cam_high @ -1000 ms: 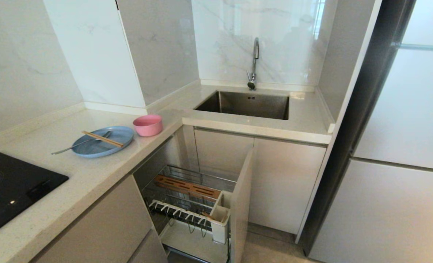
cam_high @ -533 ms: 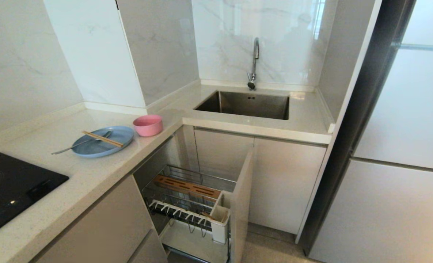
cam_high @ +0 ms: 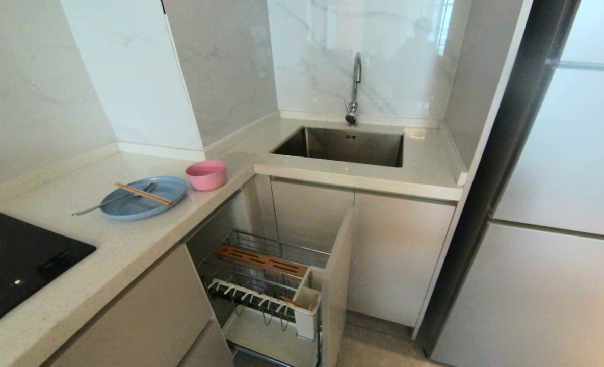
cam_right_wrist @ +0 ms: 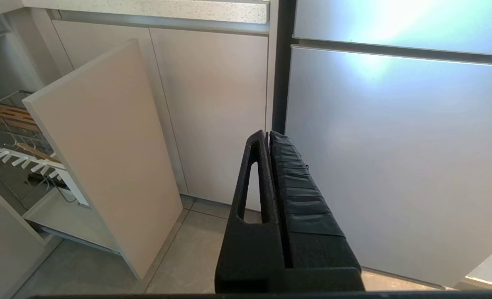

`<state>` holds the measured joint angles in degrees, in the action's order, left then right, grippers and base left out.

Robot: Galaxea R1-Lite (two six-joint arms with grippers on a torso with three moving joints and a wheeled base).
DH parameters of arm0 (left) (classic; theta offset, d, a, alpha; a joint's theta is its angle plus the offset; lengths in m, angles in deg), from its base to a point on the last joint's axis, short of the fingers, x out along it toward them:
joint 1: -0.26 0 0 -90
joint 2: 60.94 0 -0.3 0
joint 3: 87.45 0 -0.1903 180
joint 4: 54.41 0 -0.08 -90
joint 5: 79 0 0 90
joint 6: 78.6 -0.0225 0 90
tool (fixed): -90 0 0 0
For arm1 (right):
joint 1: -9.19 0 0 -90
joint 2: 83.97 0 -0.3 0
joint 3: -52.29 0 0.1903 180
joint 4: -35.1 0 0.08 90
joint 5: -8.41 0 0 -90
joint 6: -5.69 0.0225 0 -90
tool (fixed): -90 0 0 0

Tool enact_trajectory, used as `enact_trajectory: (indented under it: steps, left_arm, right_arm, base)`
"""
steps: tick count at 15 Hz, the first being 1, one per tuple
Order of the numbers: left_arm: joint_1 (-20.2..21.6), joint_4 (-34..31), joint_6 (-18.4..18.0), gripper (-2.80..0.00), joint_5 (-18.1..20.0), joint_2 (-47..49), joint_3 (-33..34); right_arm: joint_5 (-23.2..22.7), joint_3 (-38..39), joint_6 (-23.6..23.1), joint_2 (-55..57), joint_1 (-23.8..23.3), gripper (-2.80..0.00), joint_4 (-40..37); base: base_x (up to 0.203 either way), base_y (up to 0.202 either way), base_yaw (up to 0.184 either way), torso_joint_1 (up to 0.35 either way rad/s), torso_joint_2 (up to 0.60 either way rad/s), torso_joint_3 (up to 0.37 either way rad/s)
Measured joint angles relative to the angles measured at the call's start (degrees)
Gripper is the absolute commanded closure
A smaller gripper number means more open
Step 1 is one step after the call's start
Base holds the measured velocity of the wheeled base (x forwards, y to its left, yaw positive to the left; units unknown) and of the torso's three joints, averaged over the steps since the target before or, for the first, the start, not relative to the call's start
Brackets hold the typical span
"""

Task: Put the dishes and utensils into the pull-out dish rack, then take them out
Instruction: Pick up the bowl and place it in the cupboard

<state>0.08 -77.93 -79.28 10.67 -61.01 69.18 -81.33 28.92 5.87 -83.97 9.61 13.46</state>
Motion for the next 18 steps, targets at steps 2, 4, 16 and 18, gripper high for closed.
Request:
enact_trajectory:
  steps: [2, 4, 16, 18]
  left_arm:
    - [0.0, 0.0, -0.1, 0.00, 0.0, 0.0, 0.0]
    - [0.0, 0.1, -0.1, 0.00, 0.0, 0.0, 0.0]
    - [0.0, 0.2, -0.1, 0.00, 0.0, 0.0, 0.0]
    - [0.0, 0.1, -0.1, 0.00, 0.0, 0.0, 0.0]
  right_arm:
    - [0.0, 0.0, 0.0, 0.0, 0.0, 0.00, 0.0]
    - [0.0, 0.0, 0.0, 0.0, 0.0, 0.00, 0.0]
    - [0.0, 0.0, 0.0, 0.0, 0.0, 0.00, 0.0]
    - [0.0, 0.0, 0.0, 0.0, 0.0, 0.00, 0.0]
  base:
    - [0.000, 0.000, 0.000, 0.000, 0.00, 0.000]
    - [0.000, 0.000, 0.000, 0.000, 0.00, 0.000]
    - [0.000, 0.000, 0.000, 0.001, 0.00, -0.093]
    - [0.000, 0.000, 0.000, 0.005, 0.00, -0.196]
